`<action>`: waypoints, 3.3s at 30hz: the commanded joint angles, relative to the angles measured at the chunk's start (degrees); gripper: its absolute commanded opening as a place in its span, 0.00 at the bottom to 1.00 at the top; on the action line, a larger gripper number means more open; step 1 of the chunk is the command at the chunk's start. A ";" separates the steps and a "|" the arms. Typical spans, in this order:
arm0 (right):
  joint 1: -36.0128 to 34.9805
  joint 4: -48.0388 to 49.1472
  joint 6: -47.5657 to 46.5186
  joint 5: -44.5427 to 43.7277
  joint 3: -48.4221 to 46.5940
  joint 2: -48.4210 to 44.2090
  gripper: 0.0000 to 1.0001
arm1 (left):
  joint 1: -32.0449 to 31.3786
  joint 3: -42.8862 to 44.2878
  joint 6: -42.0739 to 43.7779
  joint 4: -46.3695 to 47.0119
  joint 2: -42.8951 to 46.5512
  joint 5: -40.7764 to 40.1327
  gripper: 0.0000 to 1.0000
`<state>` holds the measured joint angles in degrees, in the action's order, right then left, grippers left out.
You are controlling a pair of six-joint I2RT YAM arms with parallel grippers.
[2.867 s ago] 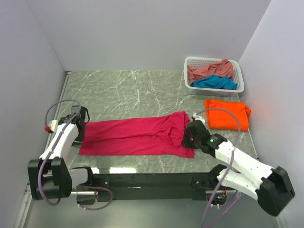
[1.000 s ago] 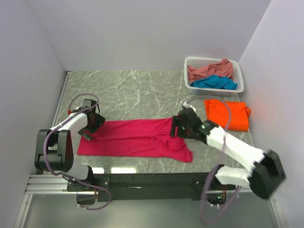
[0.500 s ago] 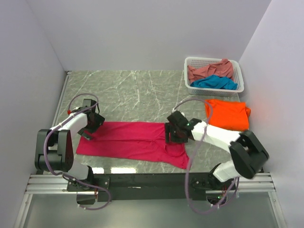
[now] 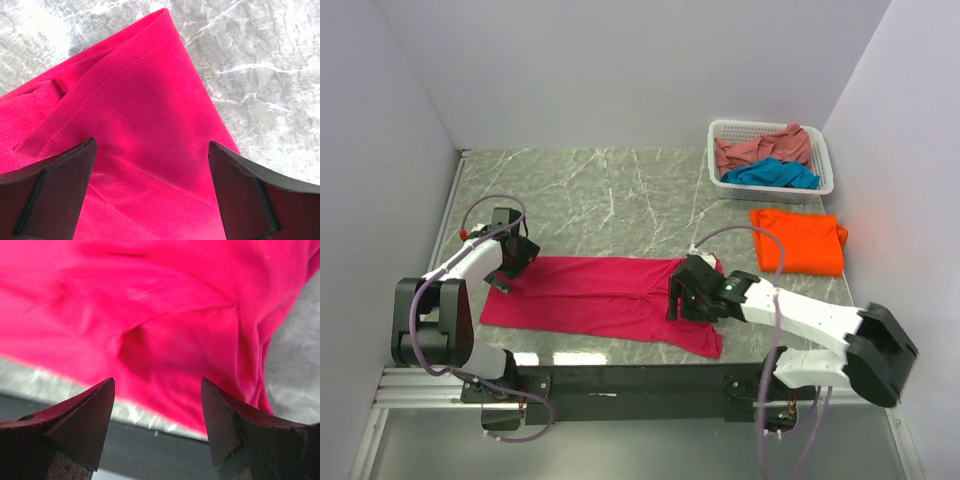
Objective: Fold and stack the t-shirts
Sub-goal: Fold the tshirt
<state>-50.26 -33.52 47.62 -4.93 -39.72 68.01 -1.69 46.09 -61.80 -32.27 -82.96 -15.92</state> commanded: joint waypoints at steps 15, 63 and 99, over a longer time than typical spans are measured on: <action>20.64 4.00 -14.56 2.29 -25.26 38.49 0.76 | 0.11 3.31 -2.95 3.97 -6.07 7.91 0.99; 23.01 -7.17 -22.91 8.51 -79.71 65.39 0.80 | -21.68 -12.86 11.70 0.19 8.87 27.61 0.99; 25.12 6.80 -30.33 2.82 -60.19 40.56 0.97 | -43.05 -8.09 2.21 -9.29 12.64 17.59 0.99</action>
<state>-25.23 -28.10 11.11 0.49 -109.60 117.97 -46.85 42.44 -58.24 -33.76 -73.21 6.94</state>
